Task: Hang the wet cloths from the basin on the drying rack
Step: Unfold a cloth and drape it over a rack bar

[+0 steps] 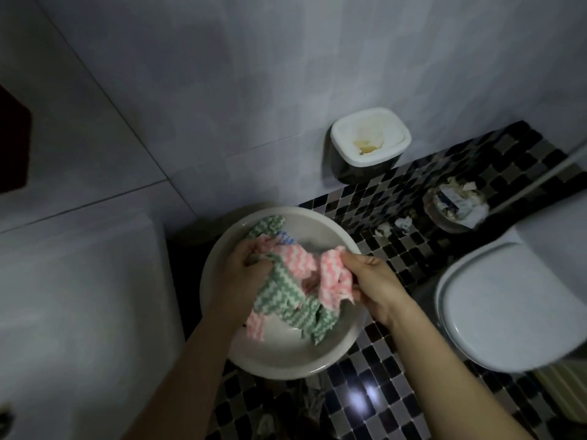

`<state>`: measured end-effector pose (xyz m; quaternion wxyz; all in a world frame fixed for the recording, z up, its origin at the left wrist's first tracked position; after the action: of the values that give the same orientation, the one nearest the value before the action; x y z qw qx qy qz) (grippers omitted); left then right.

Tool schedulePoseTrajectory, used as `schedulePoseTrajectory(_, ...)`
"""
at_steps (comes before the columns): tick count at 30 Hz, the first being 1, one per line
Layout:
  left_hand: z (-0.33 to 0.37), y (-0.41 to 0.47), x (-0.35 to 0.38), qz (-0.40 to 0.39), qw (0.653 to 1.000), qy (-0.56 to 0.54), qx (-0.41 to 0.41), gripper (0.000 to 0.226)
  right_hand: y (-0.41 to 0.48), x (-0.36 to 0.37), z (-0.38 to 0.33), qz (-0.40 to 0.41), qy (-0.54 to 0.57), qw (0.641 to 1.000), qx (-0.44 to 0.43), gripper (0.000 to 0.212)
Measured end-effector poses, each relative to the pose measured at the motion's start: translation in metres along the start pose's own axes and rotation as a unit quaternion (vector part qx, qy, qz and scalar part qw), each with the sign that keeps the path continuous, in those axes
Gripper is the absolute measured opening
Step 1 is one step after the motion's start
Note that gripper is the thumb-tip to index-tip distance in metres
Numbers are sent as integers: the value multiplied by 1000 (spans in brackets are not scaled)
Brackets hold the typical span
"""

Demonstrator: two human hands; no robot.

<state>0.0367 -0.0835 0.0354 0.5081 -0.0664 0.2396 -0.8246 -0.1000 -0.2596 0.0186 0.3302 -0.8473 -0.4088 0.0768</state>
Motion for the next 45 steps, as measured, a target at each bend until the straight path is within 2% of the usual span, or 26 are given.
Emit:
schedulePoseTrajectory(3, 34, -18, 15, -36, 997, 1, 72, 26, -19, 6, -25, 15, -88, 993, -76, 45)
schedulePoseTrajectory(6, 57, -44, 40, -158, 984, 44, 74, 27, -42, 17, -44, 17, -151, 978, -141, 56)
schedulePoseTrajectory(8, 61, -60, 56, -229, 965, 113, 62, 24, -56, 28, -49, -9, -155, 977, -147, 52)
schedulePoseTrajectory(10, 64, -69, 60, -235, 946, 198, 105, 19, -71, 32, -54, -20, -164, 975, -150, 43)
schedulePoseTrajectory(12, 66, -75, 53, -226, 943, 206, 133, 12, -101, 25, -60, 25, -195, 966, -167, 27)
schedulePoseTrajectory(14, 65, -79, 47, -243, 942, 200, 120, 11, -122, 16, -66, 64, -274, 944, -173, 17)
schedulePoseTrajectory(18, 78, -97, 48, -269, 913, 253, 172, 15, -181, -5, -73, 167, -493, 837, -172, 18)
schedulePoseTrajectory(21, 93, -117, 54, -274, 903, 258, 207, 7, -230, -24, -70, 251, -512, 805, -165, 18)
schedulePoseTrajectory(24, 96, -142, 71, -318, 883, 271, 215, 18, -274, -45, -55, 320, -486, 801, -141, 23)
schedulePoseTrajectory(26, 97, -157, 80, -344, 876, 259, 218, 28, -293, -58, -44, 368, -500, 777, -101, 27)
schedulePoseTrajectory(28, 96, -183, 92, -408, 845, 258, 229, 36, -316, -69, -30, 413, -490, 765, -63, 34)
schedulePoseTrajectory(29, 92, -203, 100, -457, 817, 267, 232, 38, -329, -73, -22, 432, -450, 779, -63, 35)
schedulePoseTrajectory(30, 86, -225, 107, -504, 785, 282, 225, 36, -344, -76, -12, 442, -371, 813, -82, 34)
schedulePoseTrajectory(32, 73, -260, 112, -574, 725, 323, 202, 24, -353, -73, 3, 415, -141, 886, -151, 29)
schedulePoseTrajectory(34, 51, -303, 116, -632, 632, 399, 207, 20, -375, -73, 21, 390, 50, 898, -200, 22)
schedulePoseTrajectory(35, 40, -322, 116, -647, 589, 430, 221, 23, -387, -76, 29, 384, 96, 893, -214, 21)
schedulePoseTrajectory(36, 32, -334, 117, -651, 565, 446, 241, 23, -397, -78, 37, 378, 118, 891, -222, 23)
schedulePoseTrajectory(37, 29, -344, 119, -639, 568, 447, 262, 20, -414, -82, 46, 374, 121, 890, -229, 30)
schedulePoseTrajectory(39, 33, -356, 123, -608, 630, 402, 268, 12, -445, -88, 62, 387, 88, 887, -237, 45)
schedulePoseTrajectory(40, 37, -360, 125, -592, 669, 362, 266, 21, -459, -90, 69, 402, 59, 881, -242, 44)
schedulePoseTrajectory(41, 40, -365, 128, -572, 706, 321, 267, 29, -474, -90, 74, 413, 34, 874, -254, 37)
schedulePoseTrajectory(43, 44, -386, 134, -542, 760, 236, 270, 24, -500, -88, 82, 423, 1, 860, -284, 17)
schedulePoseTrajectory(44, 40, -401, 139, -546, 764, 216, 266, 23, -512, -87, 88, 424, -9, 856, -296, 7)
schedulePoseTrajectory(45, 33, -417, 145, -568, 753, 210, 258, 30, -522, -87, 91, 423, -17, 852, -307, 5)
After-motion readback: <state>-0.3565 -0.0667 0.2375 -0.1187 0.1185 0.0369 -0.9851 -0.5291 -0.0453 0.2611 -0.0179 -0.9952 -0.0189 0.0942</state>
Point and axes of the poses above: each hand's wrist, its own y-axis towards the middle knuckle, its own x-axis out of the palm, z = x × y, the point moved 8 cm from there along y, towards the middle knuckle, and after that the axes turned 3 degrees about -x, right-handed, at the moved point
